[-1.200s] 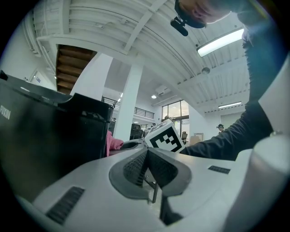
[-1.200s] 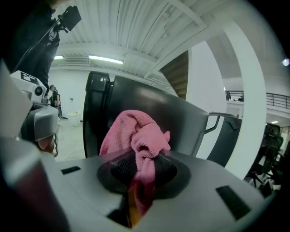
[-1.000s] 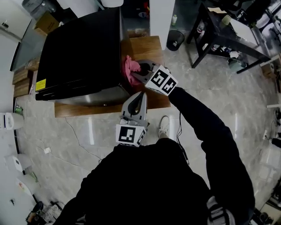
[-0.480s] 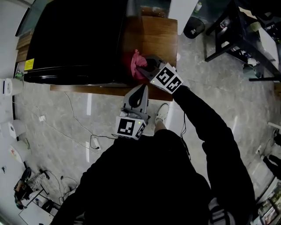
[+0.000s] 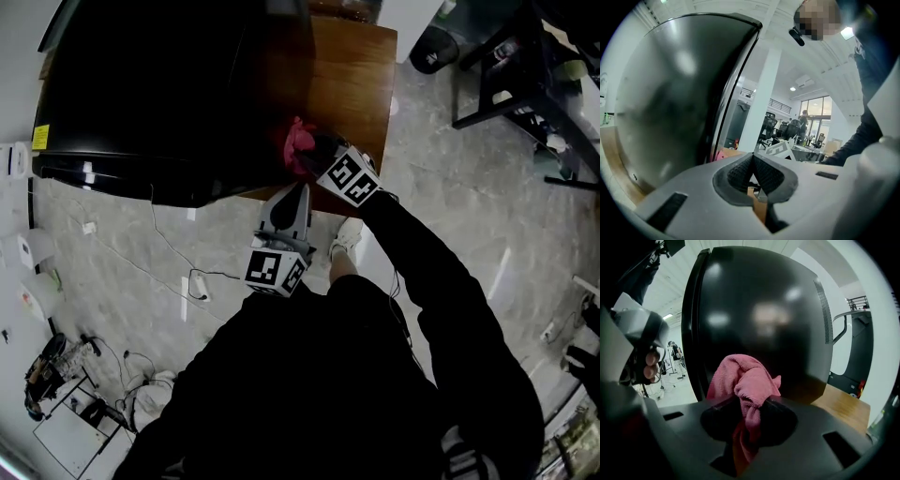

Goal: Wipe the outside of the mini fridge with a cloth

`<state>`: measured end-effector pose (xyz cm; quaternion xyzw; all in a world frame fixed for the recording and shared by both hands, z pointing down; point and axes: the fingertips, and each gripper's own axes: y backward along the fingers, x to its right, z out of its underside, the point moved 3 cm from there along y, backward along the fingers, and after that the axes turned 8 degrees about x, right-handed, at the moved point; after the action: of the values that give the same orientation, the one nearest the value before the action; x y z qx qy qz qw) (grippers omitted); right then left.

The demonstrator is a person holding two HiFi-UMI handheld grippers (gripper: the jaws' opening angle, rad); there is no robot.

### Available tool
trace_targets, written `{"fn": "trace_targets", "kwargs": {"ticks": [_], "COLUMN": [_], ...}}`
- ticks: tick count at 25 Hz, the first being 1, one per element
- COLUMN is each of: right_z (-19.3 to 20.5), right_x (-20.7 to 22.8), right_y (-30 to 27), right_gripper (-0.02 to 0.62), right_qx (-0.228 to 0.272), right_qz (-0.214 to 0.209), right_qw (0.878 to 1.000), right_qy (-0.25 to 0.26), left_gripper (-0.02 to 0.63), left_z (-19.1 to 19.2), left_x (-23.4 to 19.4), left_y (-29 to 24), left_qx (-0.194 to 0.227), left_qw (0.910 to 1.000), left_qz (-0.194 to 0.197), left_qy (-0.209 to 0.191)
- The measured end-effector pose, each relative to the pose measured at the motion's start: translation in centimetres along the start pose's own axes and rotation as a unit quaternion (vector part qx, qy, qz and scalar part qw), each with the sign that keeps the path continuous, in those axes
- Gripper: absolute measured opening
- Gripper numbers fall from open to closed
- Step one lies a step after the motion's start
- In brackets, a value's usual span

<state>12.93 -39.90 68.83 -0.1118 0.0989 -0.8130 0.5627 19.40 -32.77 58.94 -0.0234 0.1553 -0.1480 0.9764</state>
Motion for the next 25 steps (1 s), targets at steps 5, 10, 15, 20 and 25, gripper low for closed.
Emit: {"fn": "trace_targets", "kwargs": {"ticks": [5,10,15,20,25], "right_z": [4.1,3.6,-3.8,-14.8,-24.6], "right_x": [0.2,0.7,5.3,12.1,16.0], "right_y": [-1.7,-0.5,3.6,8.1,9.6], "right_gripper": [0.086,0.087,0.087,0.087,0.087], "right_qx": [-0.083,-0.068,0.016,0.136,0.222], "right_qz": [0.003,0.002,0.038,0.098,0.116], "right_qw": [0.996,0.998,0.999,0.985,0.965], "right_qy": [0.020,-0.011,0.000,0.044,0.082], "left_gripper": [0.006,0.006,0.006,0.006,0.006], "left_z": [1.2,0.1,-4.4,-11.0,-16.4], "left_x": [-0.6,0.9,3.9,6.9,7.2], "left_y": [-0.9,-2.7,-6.4,-10.6,-13.5], "left_qx": [-0.018,-0.022,0.013,0.073,0.128], "left_qw": [0.9995,0.9995,0.9998,0.9955,0.9897], "left_qz": [-0.024,-0.022,-0.002,0.023,0.017], "left_qy": [0.006,-0.001,-0.014,-0.057,-0.061]}}
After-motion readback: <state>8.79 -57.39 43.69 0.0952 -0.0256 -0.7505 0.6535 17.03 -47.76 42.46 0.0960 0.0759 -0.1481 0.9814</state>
